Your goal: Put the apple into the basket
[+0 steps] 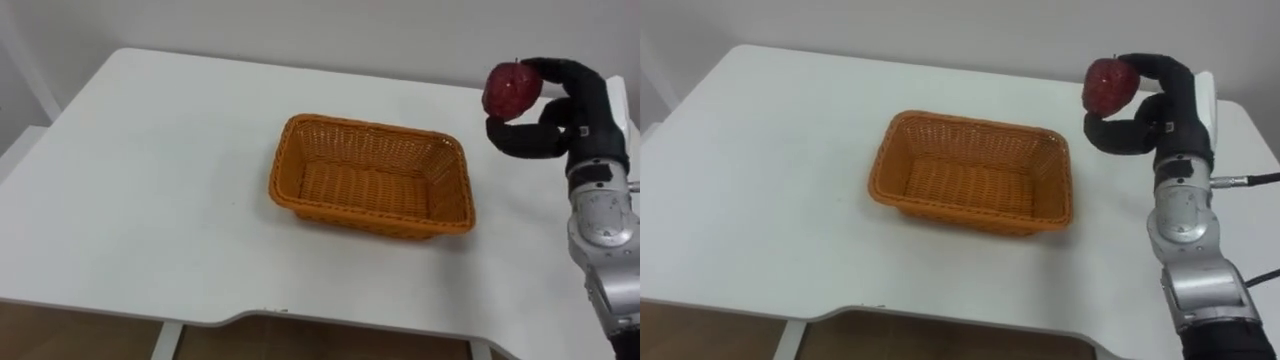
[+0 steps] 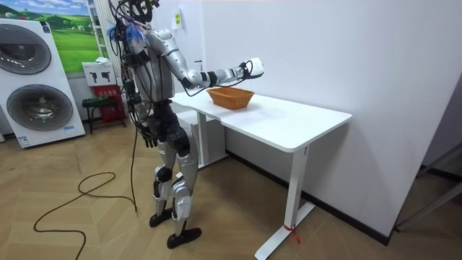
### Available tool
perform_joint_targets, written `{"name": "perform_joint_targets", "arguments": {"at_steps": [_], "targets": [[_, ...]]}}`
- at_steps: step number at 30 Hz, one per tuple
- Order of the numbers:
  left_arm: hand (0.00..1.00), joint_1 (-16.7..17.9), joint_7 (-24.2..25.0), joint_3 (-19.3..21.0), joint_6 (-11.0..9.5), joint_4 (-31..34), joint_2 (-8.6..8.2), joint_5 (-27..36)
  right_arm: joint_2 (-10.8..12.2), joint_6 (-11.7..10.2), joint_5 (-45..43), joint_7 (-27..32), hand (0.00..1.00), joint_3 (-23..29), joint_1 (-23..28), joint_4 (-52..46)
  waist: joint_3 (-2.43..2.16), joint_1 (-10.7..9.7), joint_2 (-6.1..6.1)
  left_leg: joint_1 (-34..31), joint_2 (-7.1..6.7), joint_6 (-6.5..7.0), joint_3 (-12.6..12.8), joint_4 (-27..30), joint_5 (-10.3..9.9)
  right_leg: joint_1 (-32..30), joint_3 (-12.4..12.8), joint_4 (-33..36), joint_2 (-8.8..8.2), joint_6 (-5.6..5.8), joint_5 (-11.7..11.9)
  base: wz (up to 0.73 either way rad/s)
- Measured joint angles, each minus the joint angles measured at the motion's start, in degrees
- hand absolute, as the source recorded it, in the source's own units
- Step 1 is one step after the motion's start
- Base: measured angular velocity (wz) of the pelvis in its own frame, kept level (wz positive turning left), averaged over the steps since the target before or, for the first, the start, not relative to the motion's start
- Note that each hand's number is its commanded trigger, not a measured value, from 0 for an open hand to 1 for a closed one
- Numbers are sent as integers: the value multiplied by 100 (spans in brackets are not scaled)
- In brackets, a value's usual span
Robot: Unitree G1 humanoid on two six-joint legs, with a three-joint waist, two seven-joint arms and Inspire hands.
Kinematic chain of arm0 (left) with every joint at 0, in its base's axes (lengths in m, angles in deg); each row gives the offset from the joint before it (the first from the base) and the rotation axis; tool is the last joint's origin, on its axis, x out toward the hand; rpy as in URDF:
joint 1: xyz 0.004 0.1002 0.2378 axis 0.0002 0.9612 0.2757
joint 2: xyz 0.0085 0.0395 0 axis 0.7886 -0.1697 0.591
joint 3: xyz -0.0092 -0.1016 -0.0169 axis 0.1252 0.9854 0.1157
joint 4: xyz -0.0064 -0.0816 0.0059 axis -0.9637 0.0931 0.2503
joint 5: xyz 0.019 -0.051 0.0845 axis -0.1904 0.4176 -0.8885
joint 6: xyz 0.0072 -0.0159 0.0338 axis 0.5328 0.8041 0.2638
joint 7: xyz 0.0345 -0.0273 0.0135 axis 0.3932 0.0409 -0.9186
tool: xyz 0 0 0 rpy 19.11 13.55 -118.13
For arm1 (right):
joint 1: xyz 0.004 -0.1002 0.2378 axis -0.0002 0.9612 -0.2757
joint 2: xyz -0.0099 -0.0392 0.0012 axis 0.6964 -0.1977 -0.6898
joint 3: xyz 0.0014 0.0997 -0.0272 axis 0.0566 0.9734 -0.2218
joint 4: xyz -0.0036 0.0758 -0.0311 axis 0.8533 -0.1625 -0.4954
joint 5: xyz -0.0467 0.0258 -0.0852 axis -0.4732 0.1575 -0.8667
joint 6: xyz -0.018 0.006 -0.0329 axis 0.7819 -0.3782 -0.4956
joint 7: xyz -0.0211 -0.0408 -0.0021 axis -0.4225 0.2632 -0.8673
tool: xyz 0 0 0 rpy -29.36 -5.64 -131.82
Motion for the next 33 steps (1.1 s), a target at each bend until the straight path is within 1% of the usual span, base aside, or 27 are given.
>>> {"name": "perform_joint_targets", "arguments": {"at_steps": [2, 6, 8, 12, 14, 16, 17, 18, 21, 22, 23, 24, 28, 33], "targets": [[0, -2, -1, -8, 0, -12, -1, 0, 3, -26, -4, -47, 100, -70, 5, -27, 0, -1, 23, 0, 2, 0, 1, 0, 0, 0, -4, 1, 0, 0, 0, 0], [0, 3, -8, -10, 0, -12, -3, 0, 83, -26, -25, -197, 100, -83, 131, -222, -15, 5, 106, -2, 5, 0, 1, -16, 0, -3, -10, 0, 3, 0, 0, 0], [0, 4, -12, -9, 1, -14, -4, 0, 127, -25, -74, -267, 100, -95, 159, -266, -13, 2, 140, -9, 5, 0, 3, -23, 0, -13, -9, 1, 4, 0, 0, 0], [0, -7, -35, -9, -12, -105, -5, -2, 146, -24, -636, -409, 100, -232, 343, -693, -50, -2, 216, -23, 2, 0, 5, -28, 0, -38, 4, 3, 2, 0, 0, 0], [0, -25, -35, -8, -34, -104, -10, -1, 168, -29, -786, -509, 100, -293, 455, -905, -48, 6, 226, -22, 1, 0, 5, -29, 0, -36, 5, 3, 1, 0, 0, 0], [0, -40, -36, -13, -72, -94, -36, 1, 322, -80, -950, -657, 100, -314, 637, -1066, -46, 4, 226, -13, 1, 0, 5, -25, 0, -26, 38, 3, 0, 0, 0, 0], [0, -43, -36, -21, -98, -94, -46, 1, 349, -107, -1015, -695, 100, -337, 713, -1103, -46, 3, 226, -10, -1, 0, 5, -25, 0, -24, 54, 4, 0, 0, 0, 0], [0, -52, -36, -113, -105, -94, -52, 2, 371, -149, -1140, -770, 100, -411, 830, -1105, -45, 1, 224, -8, -5, 0, 7, -24, 0, -25, 84, 4, 0, 0, 0, -4], [0, -87, -31, -228, -132, -96, -90, 0, 384, -144, -1325, -1032, 100, -523, 1051, -1105, -34, -3, 229, -14, -8, 0, 25, -22, 0, -48, 131, 13, -1, 0, 0, -6], [0, -105, -29, -230, -135, -87, -102, 1, 403, -144, -1362, -1105, 76, -524, 1117, -1105, -30, -9, 223, -27, -7, 0, 23, -21, 0, -67, 134, 25, -1, 0, 0, 0], [0, -115, -30, -230, -137, -86, -109, 1, 411, -144, -1398, -1140, 47, -524, 1139, -1105, -28, -7, 220, -36, -6, 0, 22, -24, 0, -82, 136, 29, 0, 1, 0, 0], [0, -135, -31, -233, -137, -87, -123, 2, 420, -144, -1500, -1193, 0, -529, 1148, -1105, -19, -13, 217, -62, -4, 0, 20, -31, 0, -103, 142, 30, 2, 0, 0, 0], [0, -198, -32, -238, -143, -81, -130, 1, 421, -141, -1788, -1301, 0, -539, 1200, -1211, -23, 8, 187, -110, 1, 0, 56, -29, 0, -162, 175, 31, 12, -5, 3, -3], [0, -196, -32, -238, -148, -81, -129, 0, 428, -142, -1799, -1378, 0, -669, 1285, -1414, -30, 10, 166, -107, 4, 0, 107, -26, 0, -199, 235, 25, 19, -6, 4, -5]]}}
